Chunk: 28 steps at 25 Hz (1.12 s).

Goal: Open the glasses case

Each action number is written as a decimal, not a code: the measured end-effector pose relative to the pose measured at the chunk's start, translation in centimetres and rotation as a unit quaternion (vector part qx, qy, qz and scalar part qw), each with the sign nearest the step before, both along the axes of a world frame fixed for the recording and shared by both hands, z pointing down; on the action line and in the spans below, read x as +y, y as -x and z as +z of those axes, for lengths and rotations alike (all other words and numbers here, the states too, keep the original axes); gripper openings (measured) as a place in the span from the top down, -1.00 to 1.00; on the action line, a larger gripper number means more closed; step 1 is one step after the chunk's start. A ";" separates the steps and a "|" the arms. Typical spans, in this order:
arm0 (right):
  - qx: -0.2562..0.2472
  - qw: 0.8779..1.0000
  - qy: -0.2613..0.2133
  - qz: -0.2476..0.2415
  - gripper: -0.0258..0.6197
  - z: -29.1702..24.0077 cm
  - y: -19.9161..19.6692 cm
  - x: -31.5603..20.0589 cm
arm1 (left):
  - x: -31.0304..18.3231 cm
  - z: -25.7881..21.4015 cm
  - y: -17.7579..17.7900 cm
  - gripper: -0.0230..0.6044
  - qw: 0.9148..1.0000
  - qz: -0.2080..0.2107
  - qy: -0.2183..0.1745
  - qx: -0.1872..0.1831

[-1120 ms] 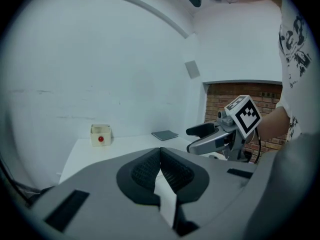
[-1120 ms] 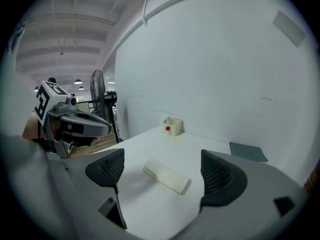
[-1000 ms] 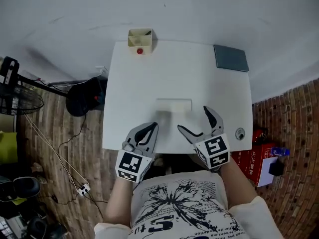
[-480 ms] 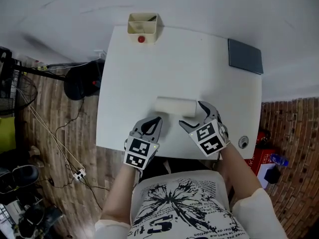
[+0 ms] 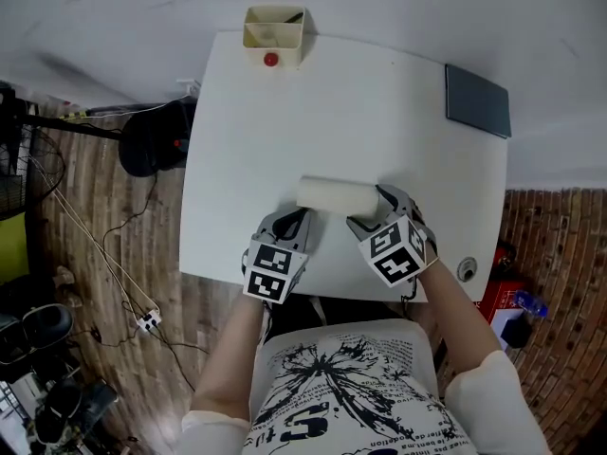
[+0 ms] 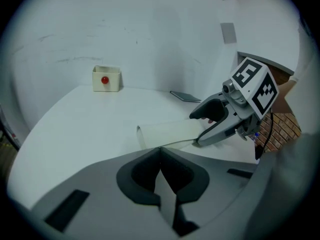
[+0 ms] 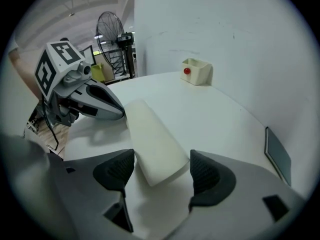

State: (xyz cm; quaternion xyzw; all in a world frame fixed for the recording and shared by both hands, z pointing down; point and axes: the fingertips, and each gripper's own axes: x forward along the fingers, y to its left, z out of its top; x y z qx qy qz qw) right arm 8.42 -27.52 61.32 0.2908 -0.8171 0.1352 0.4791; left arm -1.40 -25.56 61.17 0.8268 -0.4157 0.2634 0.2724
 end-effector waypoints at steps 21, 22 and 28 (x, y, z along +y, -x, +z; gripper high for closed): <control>-0.038 0.999 -0.006 0.007 0.24 -3.1 0.2 -1.3 | -0.2 0.3 0.3 0.88 1.000 0.004 0.004 -0.005; -0.040 0.999 -0.010 0.009 0.30 -3.3 0.3 -1.5 | -0.2 0.3 0.3 0.88 1.000 0.004 0.004 -0.005; -0.052 0.998 -0.020 0.019 0.39 -3.5 -0.1 -2.0 | -0.1 0.3 0.1 0.88 1.000 0.003 0.002 -0.008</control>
